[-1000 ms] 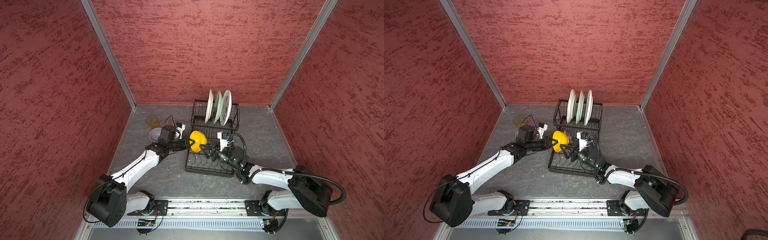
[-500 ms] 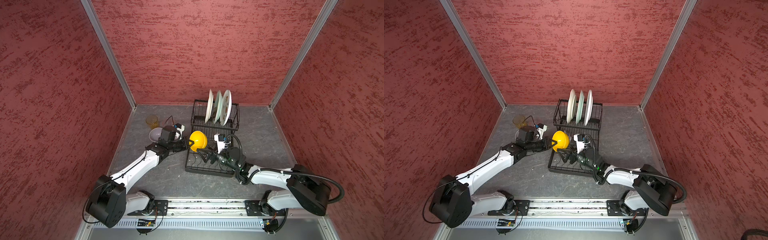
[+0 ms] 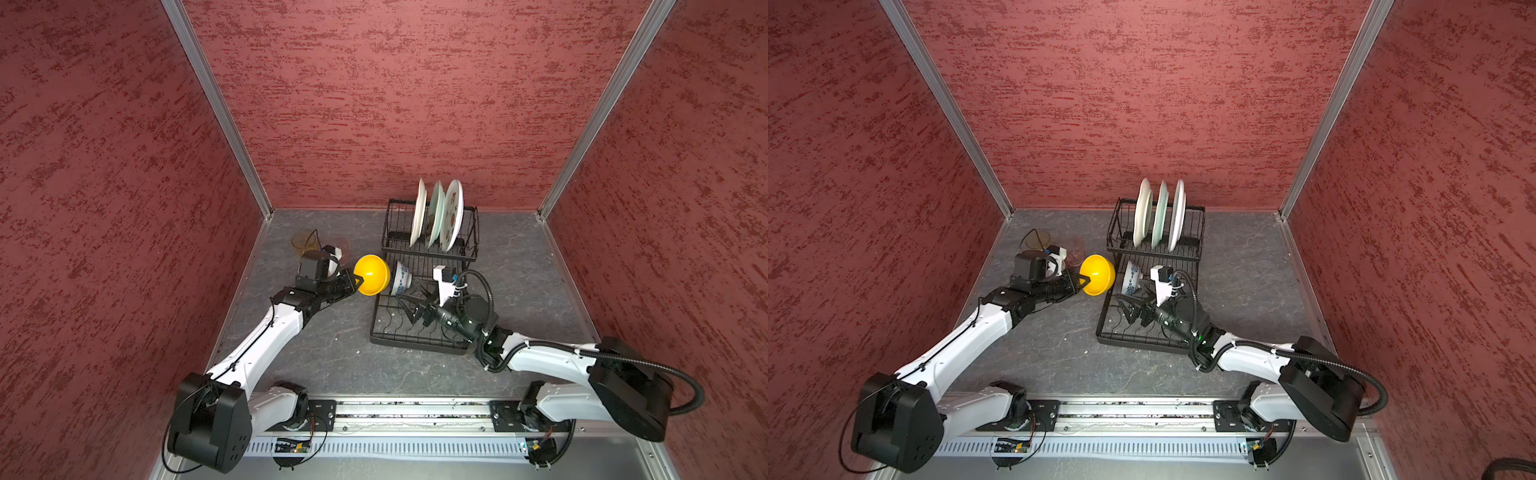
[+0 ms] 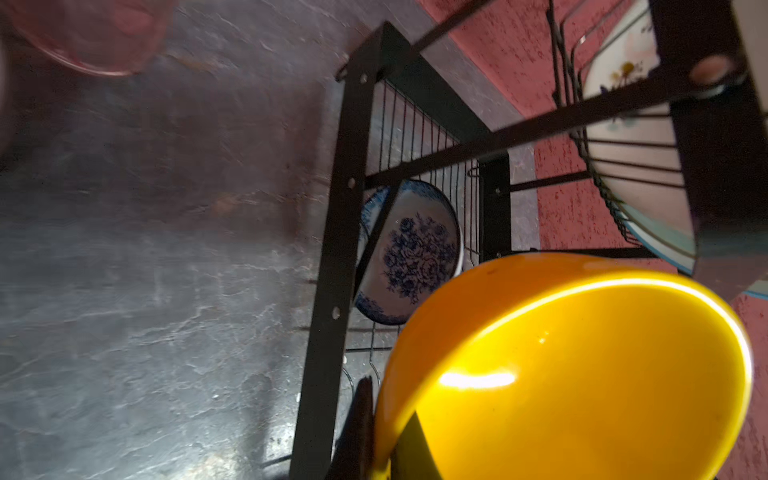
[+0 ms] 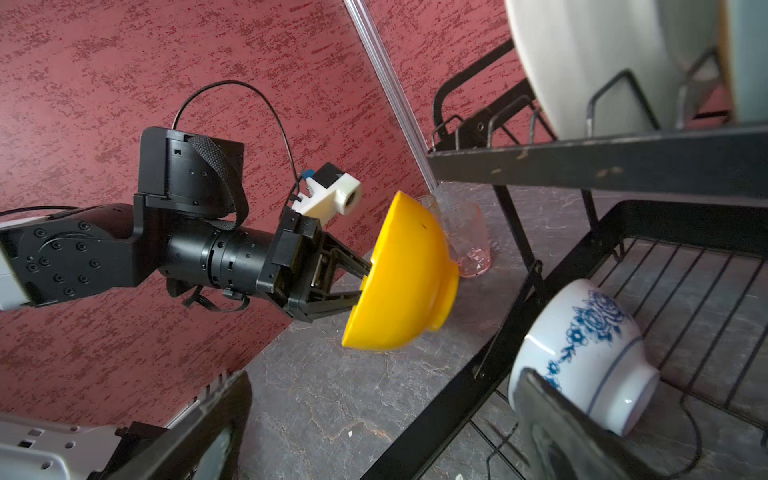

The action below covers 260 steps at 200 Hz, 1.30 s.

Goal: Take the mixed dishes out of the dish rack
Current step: 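Grasp the yellow bowl with the left gripper while the right gripper releases, then lower the yellow bowl into the lilac bowl with the left gripper and release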

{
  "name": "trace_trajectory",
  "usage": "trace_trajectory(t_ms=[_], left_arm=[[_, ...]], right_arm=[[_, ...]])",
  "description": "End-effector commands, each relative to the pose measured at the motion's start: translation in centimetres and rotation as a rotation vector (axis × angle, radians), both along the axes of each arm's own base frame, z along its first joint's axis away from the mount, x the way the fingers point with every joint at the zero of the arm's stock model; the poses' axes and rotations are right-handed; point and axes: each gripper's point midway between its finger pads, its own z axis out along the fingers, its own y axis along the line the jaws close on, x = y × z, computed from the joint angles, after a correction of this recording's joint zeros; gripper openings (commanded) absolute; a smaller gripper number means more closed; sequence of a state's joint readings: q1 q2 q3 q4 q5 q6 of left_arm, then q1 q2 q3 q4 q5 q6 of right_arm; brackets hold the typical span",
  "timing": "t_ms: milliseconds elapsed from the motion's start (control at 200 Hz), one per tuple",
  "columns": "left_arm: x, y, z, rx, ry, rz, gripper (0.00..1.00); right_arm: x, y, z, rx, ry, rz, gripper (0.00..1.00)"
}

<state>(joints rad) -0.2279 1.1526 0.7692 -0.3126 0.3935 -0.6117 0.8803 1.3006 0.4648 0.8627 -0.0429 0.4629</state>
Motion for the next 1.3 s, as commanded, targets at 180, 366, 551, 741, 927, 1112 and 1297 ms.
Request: trace_trajectory(t_ms=[180,366,551,741,927,1112,1297], left_arm=[[0.8,8.6,0.1,0.205,0.007,0.224,0.00],[1.3,13.4,-0.2,0.322,0.019,0.371,0.00],[2.6,16.3,-1.0,0.388,0.045,0.453,0.00],[4.5,18.9,-3.0,0.391,0.102,0.494,0.00],[5.6,20.1,-3.5,0.363,0.101,0.526,0.00],[6.7,20.0,-3.5,0.350,0.096,0.515,0.00],[7.3,19.8,-4.1,0.340,0.105,0.502,0.00]], right_arm=[[1.1,-2.8,-2.9,-0.125,0.062,-0.161,0.99],[1.4,-3.4,-3.9,-0.176,0.095,-0.194,0.99],[1.1,-3.4,-4.3,-0.197,0.111,-0.183,0.99],[1.1,-3.9,-4.6,-0.204,0.126,-0.198,0.99],[0.9,-3.9,-4.6,-0.196,0.131,-0.196,0.99],[1.0,-3.8,-4.7,-0.205,0.138,-0.193,0.99],[1.2,-3.7,-4.8,-0.218,0.139,-0.197,0.99]])
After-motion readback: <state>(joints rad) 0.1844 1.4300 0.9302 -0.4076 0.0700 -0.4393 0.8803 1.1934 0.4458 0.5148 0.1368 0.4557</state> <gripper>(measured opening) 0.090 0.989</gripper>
